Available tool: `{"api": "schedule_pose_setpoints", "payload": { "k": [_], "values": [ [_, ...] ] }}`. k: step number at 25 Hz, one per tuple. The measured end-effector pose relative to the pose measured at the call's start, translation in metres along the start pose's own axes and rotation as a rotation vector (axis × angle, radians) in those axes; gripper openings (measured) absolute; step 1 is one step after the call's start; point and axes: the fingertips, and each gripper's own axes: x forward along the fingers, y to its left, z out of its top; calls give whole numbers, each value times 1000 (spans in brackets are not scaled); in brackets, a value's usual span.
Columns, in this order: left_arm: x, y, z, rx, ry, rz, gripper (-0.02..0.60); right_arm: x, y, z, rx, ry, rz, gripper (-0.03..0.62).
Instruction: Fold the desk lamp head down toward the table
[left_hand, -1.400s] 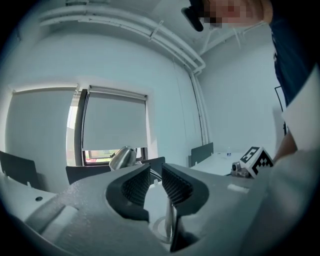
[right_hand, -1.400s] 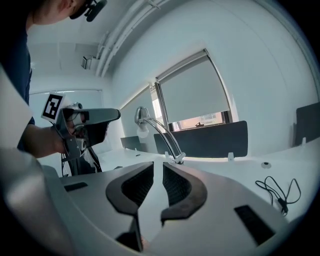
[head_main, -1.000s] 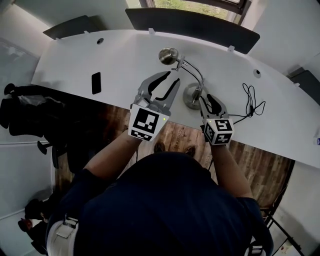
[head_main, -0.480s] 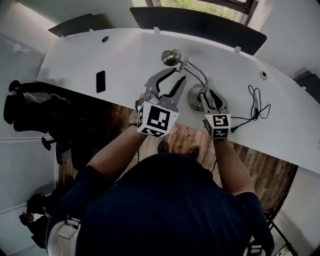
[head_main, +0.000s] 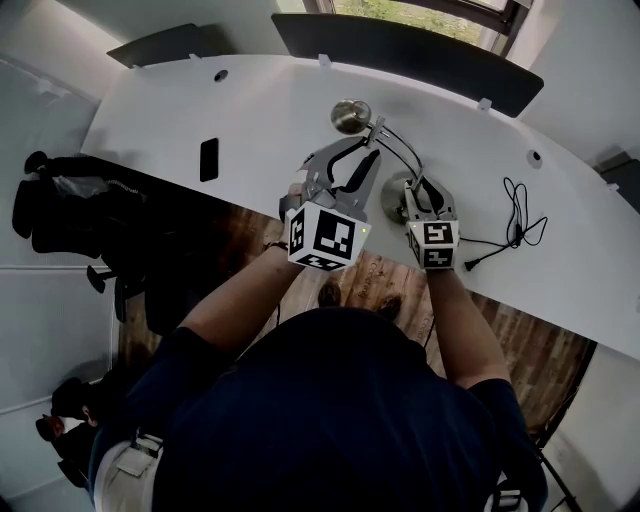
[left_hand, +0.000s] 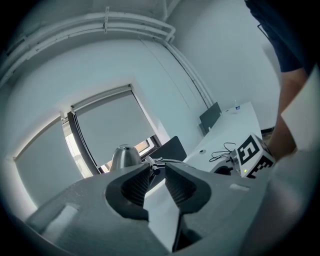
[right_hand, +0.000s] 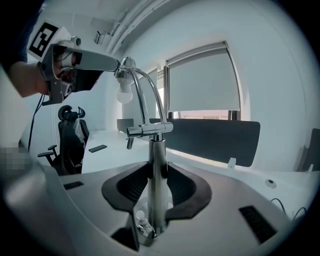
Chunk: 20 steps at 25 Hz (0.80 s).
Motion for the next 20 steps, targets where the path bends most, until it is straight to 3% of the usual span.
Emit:
{"api": "schedule_pose_setpoints", "payload": {
  "k": [3, 12, 20],
  "values": [
    [2, 4, 0, 22, 2, 23, 63, 0, -1, 0, 0, 6, -2, 126],
    [4, 5, -2, 73, 2, 39, 55, 1, 0, 0, 10, 10, 6, 126],
    [5, 7, -4, 50, 14, 39, 54, 3, 1, 1, 19, 2, 10, 126]
  ]
}}
